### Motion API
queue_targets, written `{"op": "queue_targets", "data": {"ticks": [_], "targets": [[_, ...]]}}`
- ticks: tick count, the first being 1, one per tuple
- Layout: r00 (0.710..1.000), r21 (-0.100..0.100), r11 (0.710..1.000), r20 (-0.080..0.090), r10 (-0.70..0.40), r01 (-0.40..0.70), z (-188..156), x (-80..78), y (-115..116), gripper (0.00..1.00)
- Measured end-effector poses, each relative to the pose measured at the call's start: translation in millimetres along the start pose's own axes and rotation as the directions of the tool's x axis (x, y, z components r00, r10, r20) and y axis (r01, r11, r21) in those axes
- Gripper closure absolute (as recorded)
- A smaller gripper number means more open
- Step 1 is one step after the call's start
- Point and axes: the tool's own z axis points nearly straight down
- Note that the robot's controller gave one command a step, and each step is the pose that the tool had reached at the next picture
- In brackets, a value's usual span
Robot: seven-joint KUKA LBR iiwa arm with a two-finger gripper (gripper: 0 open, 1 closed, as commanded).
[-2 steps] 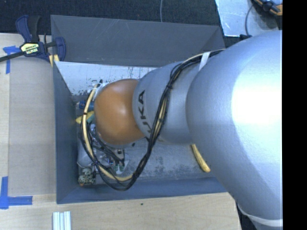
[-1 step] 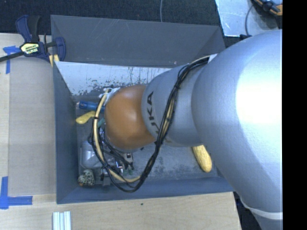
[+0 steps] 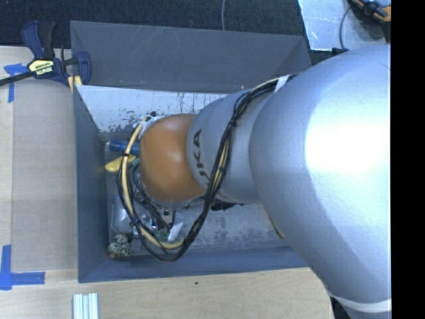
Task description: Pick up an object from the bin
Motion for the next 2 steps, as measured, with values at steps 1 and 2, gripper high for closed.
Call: {"op": "queue_targets", "data": {"ticks": [1,2], "targets": [[1.000,0.003,1.000,0.005,0.004,-0.004,4.8,5.6,7.5,0.00],[0.971,0.002,0.971,-0.002,0.240,-0.240,5.1,-3.2,-36.0,0.00]]}}
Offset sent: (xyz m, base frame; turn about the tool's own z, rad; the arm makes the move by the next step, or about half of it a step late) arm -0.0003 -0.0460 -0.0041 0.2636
